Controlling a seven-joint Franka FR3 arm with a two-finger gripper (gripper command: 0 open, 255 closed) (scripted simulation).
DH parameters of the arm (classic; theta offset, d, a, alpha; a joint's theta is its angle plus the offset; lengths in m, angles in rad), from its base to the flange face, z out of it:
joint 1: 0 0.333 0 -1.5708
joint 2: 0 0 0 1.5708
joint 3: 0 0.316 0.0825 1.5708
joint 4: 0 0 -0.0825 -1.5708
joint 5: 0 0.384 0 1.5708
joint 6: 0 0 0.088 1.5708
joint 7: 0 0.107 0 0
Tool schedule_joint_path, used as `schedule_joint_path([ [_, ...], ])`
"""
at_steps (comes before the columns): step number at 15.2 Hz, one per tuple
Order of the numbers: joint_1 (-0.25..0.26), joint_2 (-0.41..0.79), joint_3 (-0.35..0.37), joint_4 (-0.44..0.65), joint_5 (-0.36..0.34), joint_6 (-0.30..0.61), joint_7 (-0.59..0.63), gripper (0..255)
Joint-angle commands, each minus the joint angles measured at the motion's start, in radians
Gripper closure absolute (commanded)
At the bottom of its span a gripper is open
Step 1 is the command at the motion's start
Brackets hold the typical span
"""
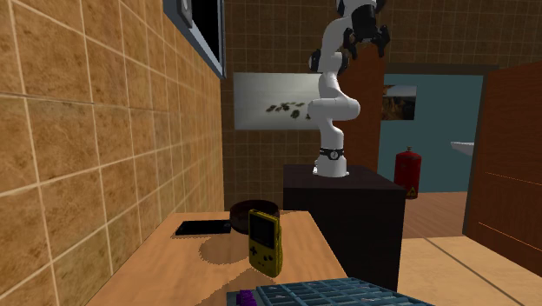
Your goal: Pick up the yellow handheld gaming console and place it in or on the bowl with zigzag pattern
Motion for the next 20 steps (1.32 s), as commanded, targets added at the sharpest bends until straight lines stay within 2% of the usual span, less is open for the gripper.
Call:
schedule_joint_path([
  [1,0.0,0.0,0.0,0.0,0.0,0.0,0.0,0],
  [11,-0.02,0.161,-0.147,-0.116,-0.084,0.223,-0.234,0],
  [20,-0.025,0.417,-0.28,-0.105,-0.116,0.427,-0.445,0],
])
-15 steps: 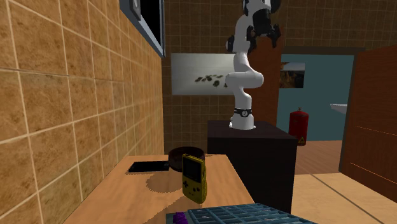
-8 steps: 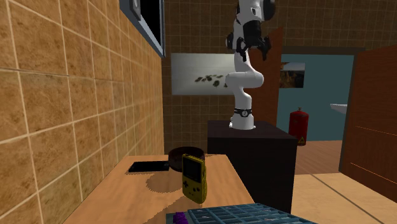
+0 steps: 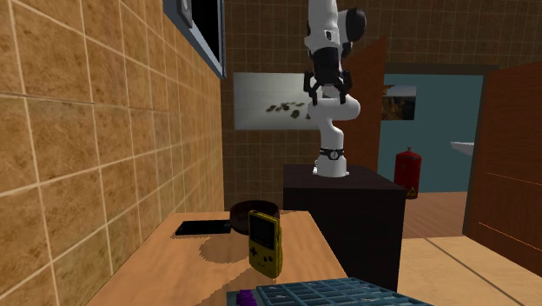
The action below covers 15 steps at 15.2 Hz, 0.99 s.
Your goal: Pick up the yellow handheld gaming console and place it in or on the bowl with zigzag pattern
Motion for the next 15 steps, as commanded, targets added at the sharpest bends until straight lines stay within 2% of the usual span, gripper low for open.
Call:
schedule_joint_path([
  [1,0.003,0.067,-0.026,0.017,0.002,0.042,-0.046,0],
  [7,0.008,0.287,-0.102,0.094,0.043,0.152,-0.203,0],
  [15,-0.024,0.611,-0.145,0.274,0.17,0.24,-0.428,0],
])
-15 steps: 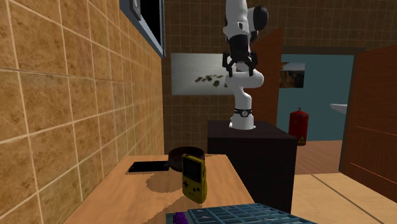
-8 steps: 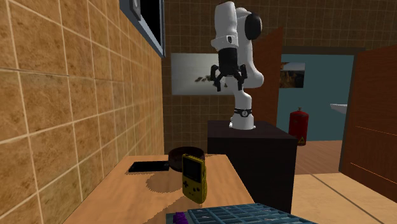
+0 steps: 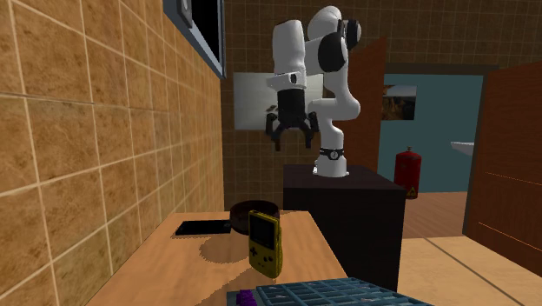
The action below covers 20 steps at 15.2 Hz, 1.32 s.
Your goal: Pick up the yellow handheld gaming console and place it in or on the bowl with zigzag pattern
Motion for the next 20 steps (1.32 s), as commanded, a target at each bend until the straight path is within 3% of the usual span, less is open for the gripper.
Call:
schedule_joint_path([
  [1,-0.015,0.084,0.001,0.05,0.035,0.019,-0.053,0],
  [7,-0.089,0.328,0.03,0.249,0.113,0.029,-0.178,0],
  [14,-0.183,0.608,0.072,0.543,0.147,-0.006,-0.259,0],
  [20,-0.192,0.662,0.088,0.548,0.163,0.043,-0.268,0],
])
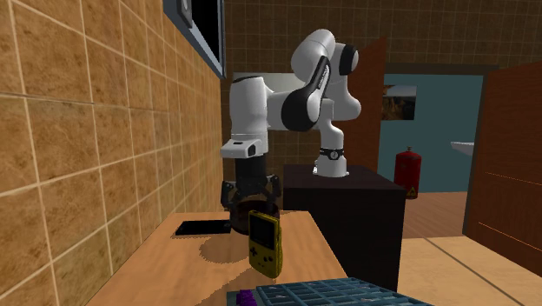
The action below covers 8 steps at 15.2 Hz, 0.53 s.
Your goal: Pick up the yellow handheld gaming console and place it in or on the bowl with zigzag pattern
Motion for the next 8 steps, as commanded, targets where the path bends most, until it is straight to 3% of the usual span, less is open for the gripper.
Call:
schedule_joint_path([
  [1,-0.002,0.018,0.005,0.004,0.005,0.015,-0.002,0],
  [8,-0.003,0.024,0.007,0.005,0.007,0.019,-0.003,0],
])
